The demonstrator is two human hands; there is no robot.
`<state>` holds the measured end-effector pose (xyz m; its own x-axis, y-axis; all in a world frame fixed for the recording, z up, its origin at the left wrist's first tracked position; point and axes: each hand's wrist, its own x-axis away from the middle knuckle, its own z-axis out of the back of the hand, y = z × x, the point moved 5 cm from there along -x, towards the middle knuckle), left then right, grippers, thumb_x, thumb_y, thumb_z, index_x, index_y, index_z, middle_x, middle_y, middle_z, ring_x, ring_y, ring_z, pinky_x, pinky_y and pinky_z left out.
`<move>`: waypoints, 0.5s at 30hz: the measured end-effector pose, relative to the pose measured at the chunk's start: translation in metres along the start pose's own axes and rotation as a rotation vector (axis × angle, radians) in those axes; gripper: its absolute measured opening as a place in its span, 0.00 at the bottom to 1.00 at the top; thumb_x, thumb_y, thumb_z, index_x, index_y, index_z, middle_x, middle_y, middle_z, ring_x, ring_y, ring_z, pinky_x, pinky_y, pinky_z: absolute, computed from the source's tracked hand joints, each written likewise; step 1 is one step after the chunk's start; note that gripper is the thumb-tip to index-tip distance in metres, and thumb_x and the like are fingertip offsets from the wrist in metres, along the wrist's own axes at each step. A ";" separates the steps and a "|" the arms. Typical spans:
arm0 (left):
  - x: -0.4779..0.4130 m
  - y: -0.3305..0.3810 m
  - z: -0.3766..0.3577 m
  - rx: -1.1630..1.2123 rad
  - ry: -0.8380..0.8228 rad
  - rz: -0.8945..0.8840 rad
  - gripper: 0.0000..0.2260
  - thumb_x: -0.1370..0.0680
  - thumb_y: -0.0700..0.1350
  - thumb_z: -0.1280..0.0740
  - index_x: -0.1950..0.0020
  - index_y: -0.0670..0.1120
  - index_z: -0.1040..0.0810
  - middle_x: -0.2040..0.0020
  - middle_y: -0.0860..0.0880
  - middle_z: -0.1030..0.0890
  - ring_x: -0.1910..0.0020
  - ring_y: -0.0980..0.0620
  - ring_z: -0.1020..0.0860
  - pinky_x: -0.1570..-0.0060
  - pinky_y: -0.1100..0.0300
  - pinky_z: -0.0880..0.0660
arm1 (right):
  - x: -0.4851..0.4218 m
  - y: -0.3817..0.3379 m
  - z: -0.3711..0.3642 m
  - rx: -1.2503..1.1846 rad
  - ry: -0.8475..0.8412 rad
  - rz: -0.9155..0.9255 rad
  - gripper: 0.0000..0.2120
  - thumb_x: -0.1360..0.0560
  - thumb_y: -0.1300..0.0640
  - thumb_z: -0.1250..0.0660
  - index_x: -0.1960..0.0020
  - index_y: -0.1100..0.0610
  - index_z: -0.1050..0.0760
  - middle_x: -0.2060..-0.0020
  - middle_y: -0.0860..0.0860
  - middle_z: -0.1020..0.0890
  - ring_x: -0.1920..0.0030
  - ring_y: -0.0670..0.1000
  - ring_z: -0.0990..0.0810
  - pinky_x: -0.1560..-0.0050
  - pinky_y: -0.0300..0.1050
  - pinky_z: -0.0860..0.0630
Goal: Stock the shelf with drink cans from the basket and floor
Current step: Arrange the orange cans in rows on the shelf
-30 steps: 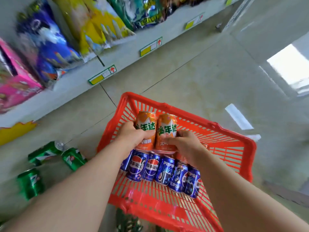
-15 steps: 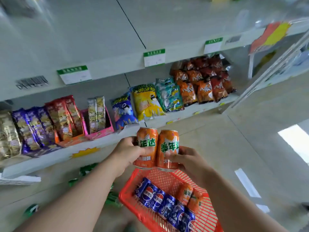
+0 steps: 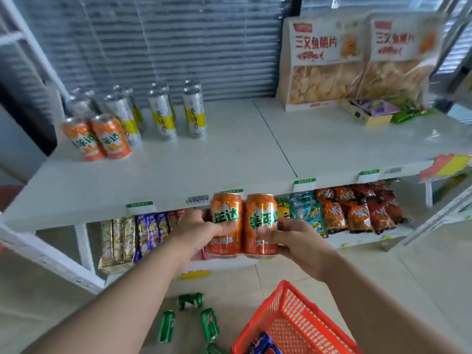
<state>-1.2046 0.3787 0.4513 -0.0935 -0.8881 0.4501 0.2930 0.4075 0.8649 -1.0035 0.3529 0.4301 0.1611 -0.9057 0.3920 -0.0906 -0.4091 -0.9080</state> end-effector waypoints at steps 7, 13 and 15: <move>0.029 0.049 0.098 0.010 0.077 -0.099 0.19 0.37 0.48 0.21 0.49 0.47 0.18 0.56 0.48 0.14 0.54 0.47 0.16 0.46 0.50 0.22 | -0.008 -0.066 -0.086 0.068 -0.056 0.093 0.24 0.36 0.54 0.22 0.46 0.66 0.21 0.49 0.63 0.16 0.47 0.64 0.17 0.44 0.59 0.20; 0.024 0.069 0.175 0.060 0.119 -0.187 0.11 0.31 0.40 0.25 0.51 0.48 0.21 0.56 0.52 0.16 0.60 0.58 0.18 0.64 0.67 0.26 | -0.041 -0.094 -0.156 0.089 -0.062 0.139 0.20 0.36 0.55 0.21 0.48 0.64 0.20 0.48 0.65 0.17 0.45 0.64 0.18 0.39 0.59 0.23; 0.018 0.066 0.201 0.070 0.129 -0.185 0.12 0.31 0.41 0.24 0.50 0.49 0.20 0.55 0.53 0.16 0.56 0.57 0.19 0.57 0.64 0.25 | -0.056 -0.099 -0.178 0.121 -0.044 0.150 0.14 0.32 0.61 0.24 0.49 0.64 0.20 0.51 0.63 0.16 0.53 0.59 0.15 0.50 0.50 0.17</move>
<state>-1.3781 0.4322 0.5609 -0.0162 -0.9670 0.2544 0.2146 0.2452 0.9454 -1.1785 0.4242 0.5249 0.1978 -0.9486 0.2470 0.0016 -0.2516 -0.9678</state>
